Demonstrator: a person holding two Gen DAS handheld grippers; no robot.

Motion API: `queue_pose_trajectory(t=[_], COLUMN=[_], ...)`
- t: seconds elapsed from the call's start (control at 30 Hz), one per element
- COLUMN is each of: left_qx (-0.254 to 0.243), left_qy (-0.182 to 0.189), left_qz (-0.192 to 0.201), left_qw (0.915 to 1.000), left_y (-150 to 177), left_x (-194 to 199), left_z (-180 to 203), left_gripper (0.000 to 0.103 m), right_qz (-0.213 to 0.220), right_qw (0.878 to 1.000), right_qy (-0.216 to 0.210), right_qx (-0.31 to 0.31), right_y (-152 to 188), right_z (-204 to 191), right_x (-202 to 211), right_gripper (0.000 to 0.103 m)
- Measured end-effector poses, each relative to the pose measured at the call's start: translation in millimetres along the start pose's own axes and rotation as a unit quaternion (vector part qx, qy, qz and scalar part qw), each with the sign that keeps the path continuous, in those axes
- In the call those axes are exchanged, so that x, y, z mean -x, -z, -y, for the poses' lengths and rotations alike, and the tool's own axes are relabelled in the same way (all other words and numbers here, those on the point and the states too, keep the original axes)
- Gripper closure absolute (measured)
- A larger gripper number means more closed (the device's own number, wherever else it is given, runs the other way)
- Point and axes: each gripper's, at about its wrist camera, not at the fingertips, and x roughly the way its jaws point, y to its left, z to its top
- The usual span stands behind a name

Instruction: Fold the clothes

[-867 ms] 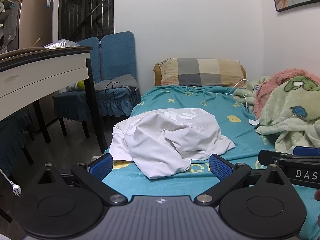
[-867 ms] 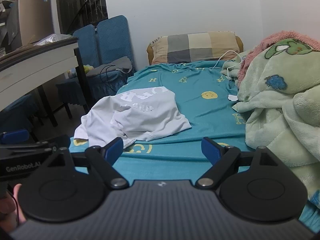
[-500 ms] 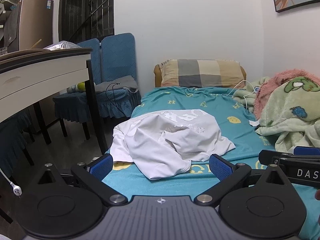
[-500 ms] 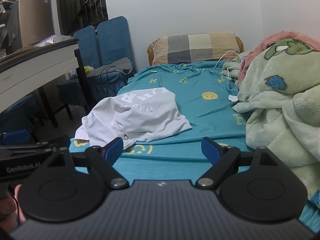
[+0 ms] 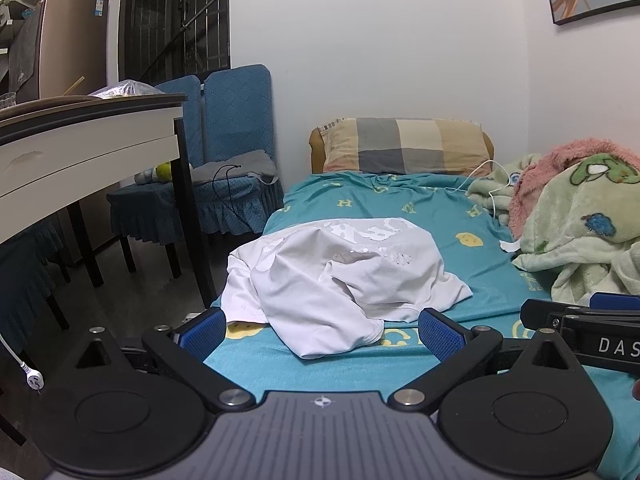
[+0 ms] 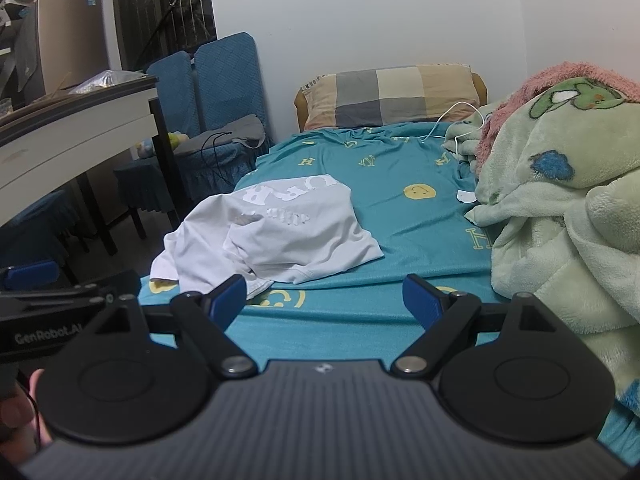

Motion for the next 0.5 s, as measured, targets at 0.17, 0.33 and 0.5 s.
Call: queue_pose_trajectory(t=[0.17, 0.33, 0.5], left_qx=[0.005, 0.01, 0.016], left_qy=[0.004, 0.014, 0.02], left_qz=[-0.002, -0.003, -0.006], left_qw=[1.0, 0.9999, 0.9996], left_y=[0, -1, -1], left_x=[-1, -5, -14], left_z=[-1, -3, -7], left_gripper=[0.0, 0.0, 0.0], right_qz=[-0.001, -0.004, -0.012], right_qw=[1.0, 1.0, 1.0], right_qy=[0.0, -0.001, 0.002], right_qx=[-0.003, -0.012, -0.019], right_y=[0, 0, -2], right_z=[2, 5, 6], right_x=[0, -1, -2], right_gripper=[0.016, 0.016, 0.016])
